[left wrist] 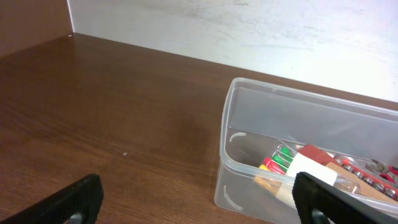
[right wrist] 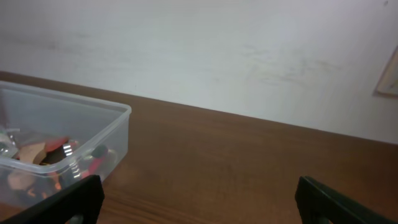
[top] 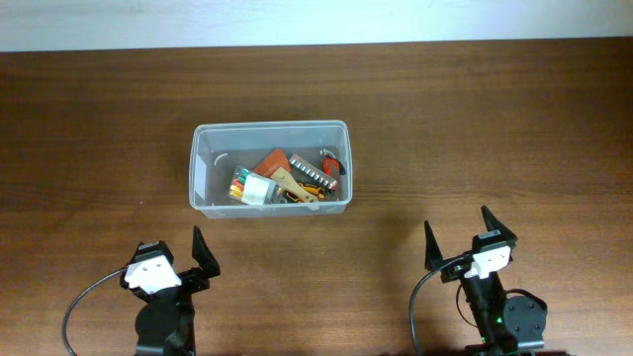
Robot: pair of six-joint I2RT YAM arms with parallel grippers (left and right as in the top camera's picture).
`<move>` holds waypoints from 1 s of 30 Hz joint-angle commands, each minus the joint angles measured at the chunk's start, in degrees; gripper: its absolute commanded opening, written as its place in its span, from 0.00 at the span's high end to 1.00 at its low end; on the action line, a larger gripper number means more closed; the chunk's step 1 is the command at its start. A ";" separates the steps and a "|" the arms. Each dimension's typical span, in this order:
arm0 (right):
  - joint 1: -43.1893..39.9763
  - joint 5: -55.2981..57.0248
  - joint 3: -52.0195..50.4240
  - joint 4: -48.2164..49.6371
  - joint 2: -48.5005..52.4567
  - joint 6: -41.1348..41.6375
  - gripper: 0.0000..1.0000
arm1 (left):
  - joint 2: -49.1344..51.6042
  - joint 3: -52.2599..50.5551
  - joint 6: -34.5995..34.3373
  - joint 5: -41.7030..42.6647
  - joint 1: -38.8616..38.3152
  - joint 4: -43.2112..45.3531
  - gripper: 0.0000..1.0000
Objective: Pack container
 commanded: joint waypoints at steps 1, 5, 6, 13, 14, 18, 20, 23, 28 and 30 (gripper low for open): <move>-0.42 3.45 -0.28 0.46 -0.61 3.21 0.01 | -0.26 -0.20 0.50 -0.20 -0.17 -0.09 0.01; -0.42 7.02 -0.28 0.15 -0.61 3.17 0.01 | -0.26 -0.20 0.50 -0.20 -0.17 -0.09 0.01; -0.42 7.13 -0.28 -0.11 -0.61 3.17 0.02 | -0.26 -0.20 0.50 -0.20 -0.17 -0.09 0.01; -0.42 6.93 -0.28 -1.90 -0.59 3.15 0.01 | -0.26 -0.20 0.50 -0.20 -0.17 -0.09 0.01; -0.42 6.93 -0.28 -2.08 -0.59 3.17 0.01 | -0.26 -0.20 0.50 -0.22 -0.17 -0.09 0.01; -0.42 6.93 -0.28 -3.34 -0.59 3.17 0.01 | -0.26 -0.20 0.50 -0.20 -0.17 -0.09 0.01; -0.42 6.93 -0.28 -4.76 -0.59 3.17 0.01 | -0.26 -0.20 0.50 -0.20 -0.17 -0.09 0.01; -0.42 6.93 -0.28 -4.79 -0.44 3.17 0.01 | -0.26 -0.20 0.50 -0.22 -0.17 -0.09 0.01; -0.42 6.93 -0.28 -4.79 -0.44 3.17 0.02 | -0.26 -0.20 0.50 -0.22 -0.17 -0.09 0.01; -0.42 6.93 -0.28 -4.79 -0.44 3.17 0.01 | -0.26 -0.20 0.50 -0.20 -0.17 -0.09 0.01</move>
